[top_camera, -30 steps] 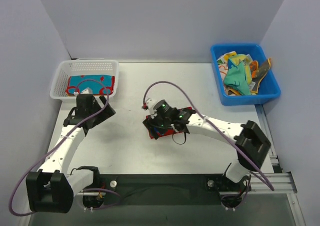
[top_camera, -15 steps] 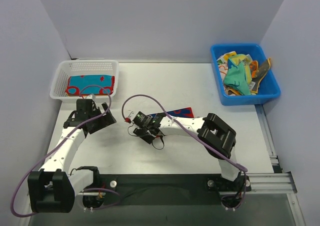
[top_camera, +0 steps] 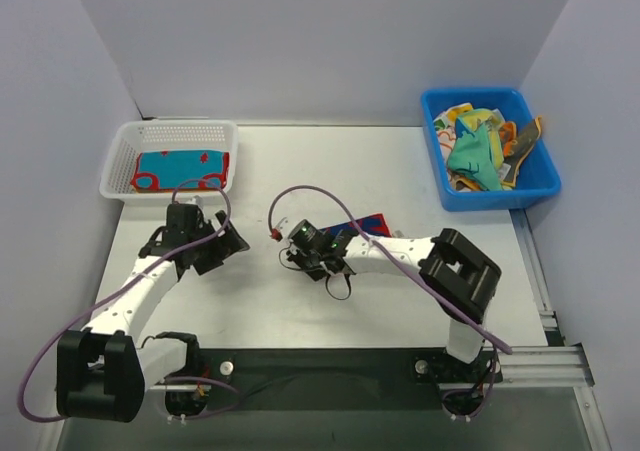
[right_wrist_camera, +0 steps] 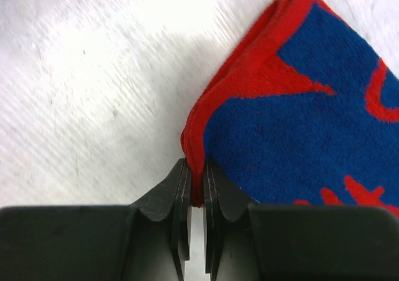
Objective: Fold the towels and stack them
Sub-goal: Neatly place the folded towel into the bin
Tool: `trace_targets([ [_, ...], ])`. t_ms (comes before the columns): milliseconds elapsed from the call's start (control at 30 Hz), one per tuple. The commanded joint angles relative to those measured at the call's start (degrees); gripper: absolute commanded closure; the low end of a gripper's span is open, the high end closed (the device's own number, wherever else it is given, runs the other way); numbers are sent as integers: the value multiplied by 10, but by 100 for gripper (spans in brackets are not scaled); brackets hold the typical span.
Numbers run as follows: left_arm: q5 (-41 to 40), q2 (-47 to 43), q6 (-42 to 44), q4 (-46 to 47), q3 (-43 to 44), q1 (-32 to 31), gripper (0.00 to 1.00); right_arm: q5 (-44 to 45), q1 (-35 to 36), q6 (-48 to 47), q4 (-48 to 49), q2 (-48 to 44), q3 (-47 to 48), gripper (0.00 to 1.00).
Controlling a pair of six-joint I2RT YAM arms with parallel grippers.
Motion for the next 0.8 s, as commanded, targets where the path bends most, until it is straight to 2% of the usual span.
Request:
trace_targets([
  [0,28,20,-89,97,-5,-47,2,-88,-29,54,116,-72,-58,100],
  [33,25,34,-104,111,-5,-77,2,-119,-43,64,138,-92,-88,100],
  [133,28,65,-154,176,-5,-114,3,-147,-59,96,215,-120,-132,100],
  [367,-1,148,-200,244,30,-196,3,-195,-82,142,301,-127,-166,100],
  [533,-20,204,-212,251,50,-231,3,-204,-84,159,323,-118,-172,100],
  [667,-31,212,-234,313,24,-235,2,-207,-84,166,333,-113,-176,100],
  [767,-38,233,-241,318,23,-238,3,-206,-84,171,342,-110,-179,100],
])
